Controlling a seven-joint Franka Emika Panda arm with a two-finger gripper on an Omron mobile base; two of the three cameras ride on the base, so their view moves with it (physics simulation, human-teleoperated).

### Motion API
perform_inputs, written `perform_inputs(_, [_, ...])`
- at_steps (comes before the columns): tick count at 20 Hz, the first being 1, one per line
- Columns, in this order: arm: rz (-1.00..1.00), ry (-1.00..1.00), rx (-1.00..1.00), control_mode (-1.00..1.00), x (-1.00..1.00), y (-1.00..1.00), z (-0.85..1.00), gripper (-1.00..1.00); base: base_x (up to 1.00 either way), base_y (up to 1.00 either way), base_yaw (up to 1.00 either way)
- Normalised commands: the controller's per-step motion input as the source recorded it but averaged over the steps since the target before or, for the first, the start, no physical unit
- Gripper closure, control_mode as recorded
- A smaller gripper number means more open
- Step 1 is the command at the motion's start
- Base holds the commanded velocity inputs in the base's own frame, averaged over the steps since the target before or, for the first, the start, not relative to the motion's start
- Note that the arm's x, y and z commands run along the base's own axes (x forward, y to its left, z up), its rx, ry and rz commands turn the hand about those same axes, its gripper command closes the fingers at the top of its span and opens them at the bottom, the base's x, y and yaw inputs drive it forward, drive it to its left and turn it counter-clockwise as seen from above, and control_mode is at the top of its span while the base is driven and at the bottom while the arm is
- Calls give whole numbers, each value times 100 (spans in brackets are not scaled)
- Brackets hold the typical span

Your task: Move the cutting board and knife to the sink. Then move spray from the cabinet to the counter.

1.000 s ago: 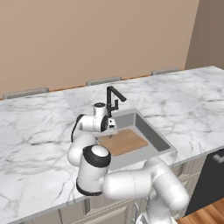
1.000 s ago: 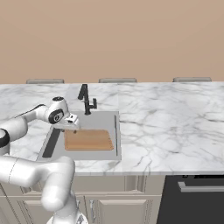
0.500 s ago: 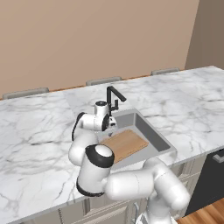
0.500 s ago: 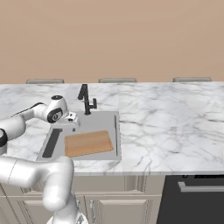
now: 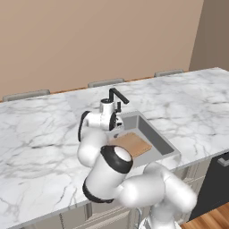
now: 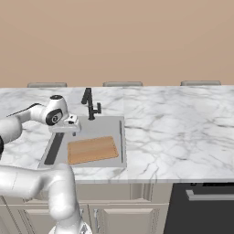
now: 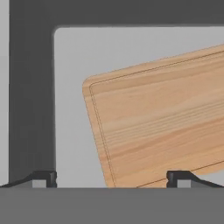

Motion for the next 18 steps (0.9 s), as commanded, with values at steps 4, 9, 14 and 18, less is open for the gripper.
perform_inputs(4, [0,0,0,-100,-56,-14,41,-100,0,0,0])
perform_inputs(9, [0,-1,0,-100,-66,-19,34,-100,0,0,0])
perform_inputs(14, [0,-4,0,-100,-67,-19,30,-100,0,0,0])
perform_inputs(18, [0,-9,0,-100,-65,-20,25,-100,0,0,0])
